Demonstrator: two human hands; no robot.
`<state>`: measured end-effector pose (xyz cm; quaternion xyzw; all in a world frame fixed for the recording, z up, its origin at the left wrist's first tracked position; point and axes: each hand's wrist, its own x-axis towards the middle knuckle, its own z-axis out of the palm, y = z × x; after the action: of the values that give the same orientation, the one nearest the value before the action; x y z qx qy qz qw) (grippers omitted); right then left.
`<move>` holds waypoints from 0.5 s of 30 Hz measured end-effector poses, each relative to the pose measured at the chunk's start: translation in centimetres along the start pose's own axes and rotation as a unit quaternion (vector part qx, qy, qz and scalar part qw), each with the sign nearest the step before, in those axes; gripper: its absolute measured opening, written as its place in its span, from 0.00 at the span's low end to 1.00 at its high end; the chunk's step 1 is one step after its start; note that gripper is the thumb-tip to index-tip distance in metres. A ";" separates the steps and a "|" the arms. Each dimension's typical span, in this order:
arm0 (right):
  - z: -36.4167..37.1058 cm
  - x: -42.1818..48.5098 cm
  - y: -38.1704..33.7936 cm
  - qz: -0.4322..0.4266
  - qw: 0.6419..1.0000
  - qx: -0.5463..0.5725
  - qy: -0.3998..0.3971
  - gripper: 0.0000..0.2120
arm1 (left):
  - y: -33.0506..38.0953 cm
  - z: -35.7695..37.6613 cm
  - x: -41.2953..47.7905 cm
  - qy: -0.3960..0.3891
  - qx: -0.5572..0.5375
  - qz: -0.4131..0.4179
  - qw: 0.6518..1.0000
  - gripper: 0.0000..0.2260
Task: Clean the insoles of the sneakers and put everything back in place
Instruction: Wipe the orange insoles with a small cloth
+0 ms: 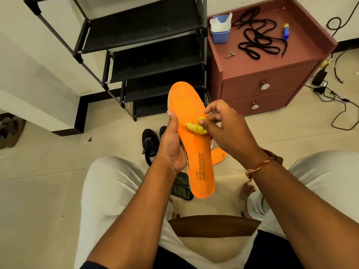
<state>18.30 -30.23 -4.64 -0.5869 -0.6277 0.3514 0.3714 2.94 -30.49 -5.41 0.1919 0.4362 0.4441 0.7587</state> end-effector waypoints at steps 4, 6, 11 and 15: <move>0.1 -0.6 -0.5 -0.042 0.995 -0.061 0.071 0.06 | -0.5 0.6 -0.3 -0.022 0.007 -0.006 1.000 0.29; 0.3 -0.8 -0.7 -0.068 0.987 -0.098 0.110 0.07 | -0.6 0.8 -0.4 -0.026 0.008 -0.006 1.000 0.29; 2.1 -2.0 -1.5 -0.081 0.986 -0.120 0.079 0.14 | -0.9 0.6 -0.3 -0.027 -0.010 -0.015 0.999 0.37; 2.6 -2.2 -1.3 -0.082 0.986 -0.121 0.079 0.11 | -1.1 0.2 -0.1 -0.026 -0.004 -0.021 0.999 0.39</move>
<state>15.49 -32.53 -4.83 -0.6001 -0.6803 0.1933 0.3738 3.60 -31.16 -6.00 0.1909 0.4183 0.4248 0.7799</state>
